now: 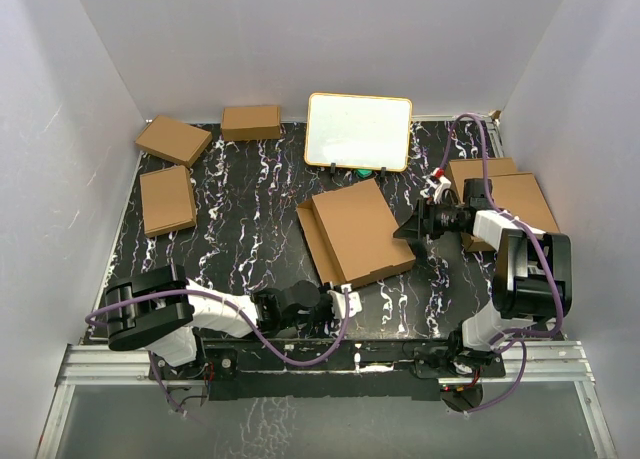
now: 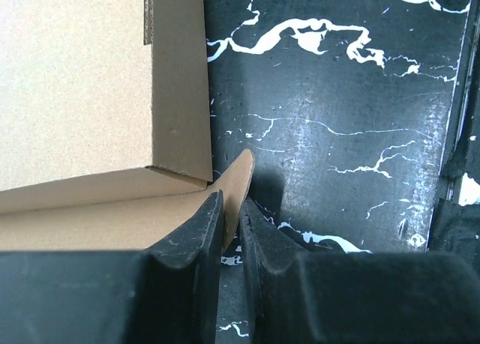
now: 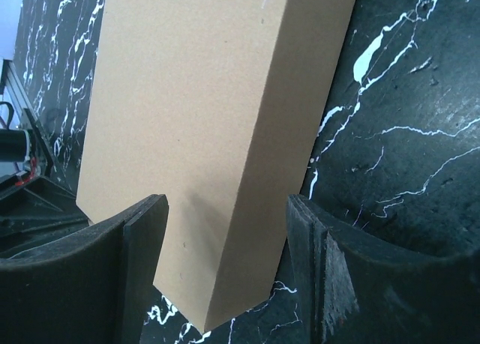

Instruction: Fold the paper box

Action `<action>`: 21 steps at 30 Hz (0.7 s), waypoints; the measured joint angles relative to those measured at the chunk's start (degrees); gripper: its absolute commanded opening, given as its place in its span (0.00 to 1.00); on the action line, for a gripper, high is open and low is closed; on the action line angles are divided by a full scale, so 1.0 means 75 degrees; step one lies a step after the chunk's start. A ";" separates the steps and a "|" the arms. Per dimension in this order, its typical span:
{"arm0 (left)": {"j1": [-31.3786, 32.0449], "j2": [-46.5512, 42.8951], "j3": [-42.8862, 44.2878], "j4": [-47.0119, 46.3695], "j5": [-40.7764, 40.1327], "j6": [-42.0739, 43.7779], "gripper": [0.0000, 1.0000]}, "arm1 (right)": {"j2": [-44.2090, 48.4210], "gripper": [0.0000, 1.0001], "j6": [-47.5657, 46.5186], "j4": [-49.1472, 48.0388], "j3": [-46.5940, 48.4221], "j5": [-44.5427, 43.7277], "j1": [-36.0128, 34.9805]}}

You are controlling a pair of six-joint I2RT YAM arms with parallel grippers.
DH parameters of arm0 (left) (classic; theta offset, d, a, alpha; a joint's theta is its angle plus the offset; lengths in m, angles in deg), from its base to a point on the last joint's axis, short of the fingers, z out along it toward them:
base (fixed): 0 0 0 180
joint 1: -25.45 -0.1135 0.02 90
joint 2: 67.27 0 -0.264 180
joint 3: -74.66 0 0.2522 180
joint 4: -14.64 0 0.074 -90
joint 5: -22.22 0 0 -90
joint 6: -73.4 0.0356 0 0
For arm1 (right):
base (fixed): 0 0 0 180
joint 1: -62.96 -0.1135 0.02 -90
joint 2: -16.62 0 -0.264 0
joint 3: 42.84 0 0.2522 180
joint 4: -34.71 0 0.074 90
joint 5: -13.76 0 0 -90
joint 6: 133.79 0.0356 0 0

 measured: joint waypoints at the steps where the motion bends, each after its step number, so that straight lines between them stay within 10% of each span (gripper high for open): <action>1: 0.0000 0.0000 -0.0009 -0.0026 0.0000 -0.0012 0.10 | -0.0038 0.67 0.0064 -0.0026 0.0000 -0.0017 0.0000; 21: 0.0000 -0.0015 -0.0312 -0.0644 -0.0315 -0.0382 0.00 | -0.0466 0.61 0.0746 -0.0137 0.0000 -0.0449 0.0000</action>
